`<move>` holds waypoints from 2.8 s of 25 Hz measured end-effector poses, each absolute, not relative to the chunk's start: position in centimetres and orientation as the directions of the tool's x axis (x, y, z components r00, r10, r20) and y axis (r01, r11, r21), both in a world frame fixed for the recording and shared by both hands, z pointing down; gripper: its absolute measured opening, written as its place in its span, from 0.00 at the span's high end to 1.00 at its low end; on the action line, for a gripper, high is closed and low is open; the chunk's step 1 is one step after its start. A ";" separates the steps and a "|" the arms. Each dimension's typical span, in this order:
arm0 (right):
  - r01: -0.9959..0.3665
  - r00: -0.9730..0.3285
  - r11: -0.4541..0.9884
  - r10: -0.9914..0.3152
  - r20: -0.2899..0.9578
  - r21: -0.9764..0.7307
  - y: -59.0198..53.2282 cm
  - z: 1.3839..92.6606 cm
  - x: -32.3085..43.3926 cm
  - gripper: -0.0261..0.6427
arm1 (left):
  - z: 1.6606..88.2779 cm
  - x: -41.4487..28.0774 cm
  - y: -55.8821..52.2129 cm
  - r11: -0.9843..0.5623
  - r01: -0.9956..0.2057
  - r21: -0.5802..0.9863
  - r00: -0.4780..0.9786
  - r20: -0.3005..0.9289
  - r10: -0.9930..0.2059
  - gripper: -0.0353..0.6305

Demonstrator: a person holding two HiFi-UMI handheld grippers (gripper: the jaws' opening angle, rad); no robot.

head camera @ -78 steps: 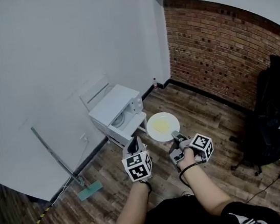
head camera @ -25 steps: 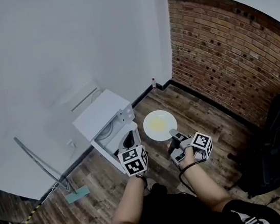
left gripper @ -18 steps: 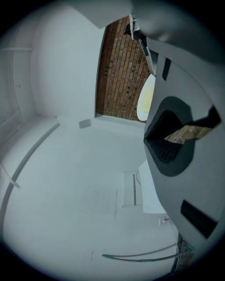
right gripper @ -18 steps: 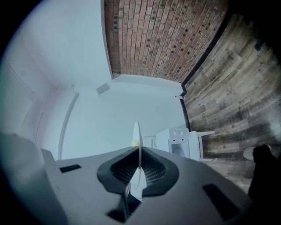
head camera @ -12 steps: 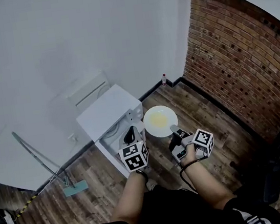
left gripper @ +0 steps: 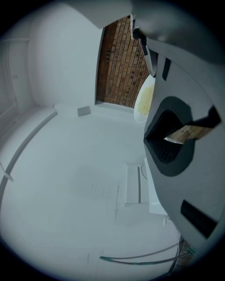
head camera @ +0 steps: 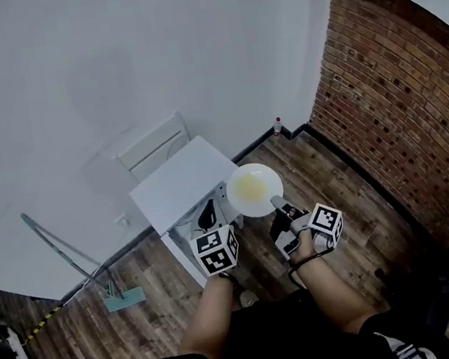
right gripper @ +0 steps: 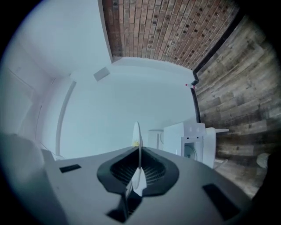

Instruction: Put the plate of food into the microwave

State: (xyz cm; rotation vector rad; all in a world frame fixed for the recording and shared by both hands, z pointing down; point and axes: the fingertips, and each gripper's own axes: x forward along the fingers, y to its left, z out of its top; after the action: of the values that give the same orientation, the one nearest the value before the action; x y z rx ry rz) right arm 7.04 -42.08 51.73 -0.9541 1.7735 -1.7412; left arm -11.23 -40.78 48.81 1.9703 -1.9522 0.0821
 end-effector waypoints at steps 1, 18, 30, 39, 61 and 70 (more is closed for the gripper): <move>-0.146 -0.658 -0.049 -0.741 0.134 -0.988 -42.4 52.1 6.5 0.93 | 49.2 -11.7 -40.7 0.040 -0.975 0.217 0.028 0.299 -0.954 0.95; -0.182 -0.894 -0.051 -0.407 0.187 -0.982 -49.9 57.4 -0.4 0.93 | 53.9 -15.9 -40.2 0.432 -0.874 0.222 -0.339 0.359 -0.870 0.95; -0.284 -0.945 -0.061 -0.154 0.290 -0.957 -50.2 70.6 -2.4 0.93 | 64.9 -15.7 -40.5 0.592 -0.778 0.213 -0.480 0.407 -0.777 0.95; -0.329 -0.935 -0.067 -0.119 0.335 -0.942 -47.5 83.0 -7.9 0.93 | 75.6 -19.3 -38.0 0.631 -0.742 0.226 -0.499 0.443 -0.745 0.95; -0.398 -0.868 0.069 -0.351 0.351 -0.915 -56.8 95.3 -23.6 0.92 | 84.6 -23.2 -40.5 0.508 -0.805 0.305 -0.358 0.433 -0.827 0.95; -0.489 -0.825 0.164 -0.406 0.393 -0.856 -59.5 96.5 -25.9 0.92 | 85.5 -23.8 -40.2 0.496 -0.808 0.319 -0.334 0.446 -0.831 0.95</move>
State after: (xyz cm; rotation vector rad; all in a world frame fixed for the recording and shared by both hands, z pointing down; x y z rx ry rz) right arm -25.86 -59.51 96.52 -0.9449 2.4509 -1.8515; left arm -23.82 -40.25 85.51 1.3416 -2.1830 -0.0536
